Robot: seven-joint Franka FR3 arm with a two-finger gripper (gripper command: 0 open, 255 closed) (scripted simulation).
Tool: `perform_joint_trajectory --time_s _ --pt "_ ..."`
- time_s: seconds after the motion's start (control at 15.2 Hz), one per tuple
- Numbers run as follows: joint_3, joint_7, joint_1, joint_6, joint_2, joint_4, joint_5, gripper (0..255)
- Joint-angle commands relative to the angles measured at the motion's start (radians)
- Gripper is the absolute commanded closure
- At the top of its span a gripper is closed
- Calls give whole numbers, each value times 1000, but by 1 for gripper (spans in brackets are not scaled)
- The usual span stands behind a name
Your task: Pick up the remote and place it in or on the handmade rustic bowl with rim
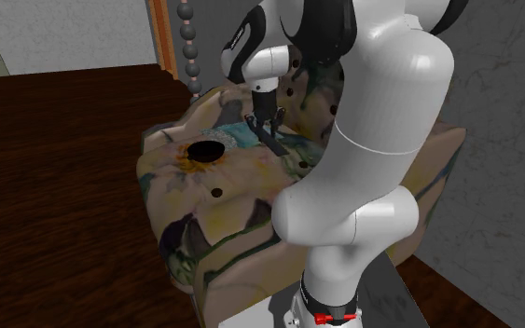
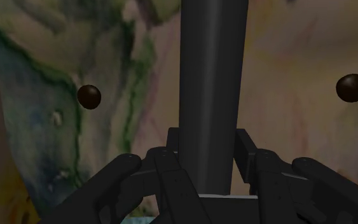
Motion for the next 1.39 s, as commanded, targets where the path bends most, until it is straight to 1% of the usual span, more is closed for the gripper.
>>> perform_joint_trajectory --time_s 0.0,0.33,0.66,0.92,1.19,1.32 --pt "27 44 11 -1 49 47 -7 255" --pt "92 165 46 -22 194 200 -46 255" --pt "138 283 94 -64 354 383 -106 255" --pt "158 368 149 -116 493 555 -162 255" --pt "165 435 219 -186 643 757 -216 255" --pt "161 439 220 -163 649 739 -219 255"
